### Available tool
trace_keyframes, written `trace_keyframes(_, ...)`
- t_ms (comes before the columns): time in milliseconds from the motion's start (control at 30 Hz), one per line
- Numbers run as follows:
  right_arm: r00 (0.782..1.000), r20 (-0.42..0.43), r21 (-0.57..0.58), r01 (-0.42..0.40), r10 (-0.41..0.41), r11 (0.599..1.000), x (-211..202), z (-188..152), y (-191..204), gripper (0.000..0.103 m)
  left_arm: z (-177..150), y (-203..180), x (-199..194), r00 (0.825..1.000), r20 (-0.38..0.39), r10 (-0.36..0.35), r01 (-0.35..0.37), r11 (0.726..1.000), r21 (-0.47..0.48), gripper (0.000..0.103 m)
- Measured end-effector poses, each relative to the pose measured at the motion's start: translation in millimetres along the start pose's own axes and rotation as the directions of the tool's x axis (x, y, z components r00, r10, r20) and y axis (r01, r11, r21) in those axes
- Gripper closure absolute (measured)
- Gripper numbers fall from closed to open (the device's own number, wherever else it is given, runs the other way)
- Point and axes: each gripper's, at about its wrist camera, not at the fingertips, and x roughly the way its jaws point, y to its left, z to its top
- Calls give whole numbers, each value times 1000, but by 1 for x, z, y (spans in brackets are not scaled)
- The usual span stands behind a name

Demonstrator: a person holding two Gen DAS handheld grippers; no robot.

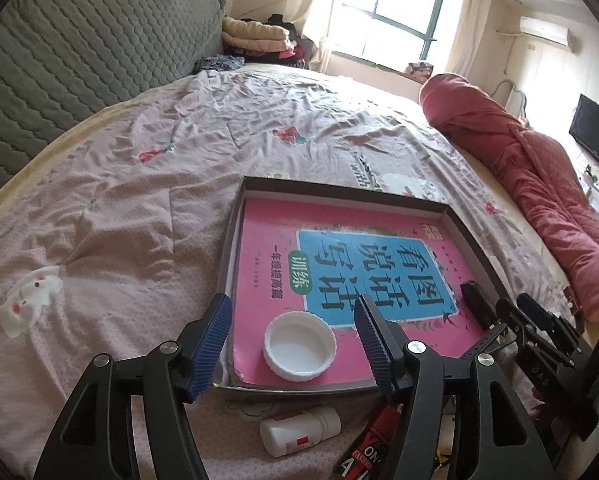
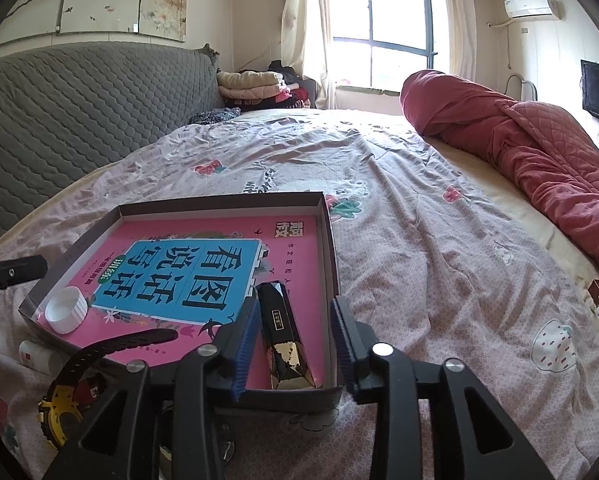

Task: Organize rigid objects
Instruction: 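Open the left gripper onto the pink book while the right gripper releases the lighter in the tray, then withdraw both open grippers back from the tray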

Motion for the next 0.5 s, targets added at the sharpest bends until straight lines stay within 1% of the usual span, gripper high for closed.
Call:
trace_keyframes(33, 1000, 2, 2, -1, 1, 1000, -1, 0, -1, 54, 1, 1, -2, 1000, 3, 2, -2, 1000, -2, 37)
trace_keyframes(200, 1000, 14, 7, 2, -2, 1000, -6, 0, -2, 54, 2, 5, -11, 1000, 14, 7, -7, 1000, -11, 34)
trace_keyframes(500, 999, 39, 3, -1, 1, 1000, -20, -1, -1, 54, 1, 6, -27, 999, 30, 12, -11, 1000, -3, 33)
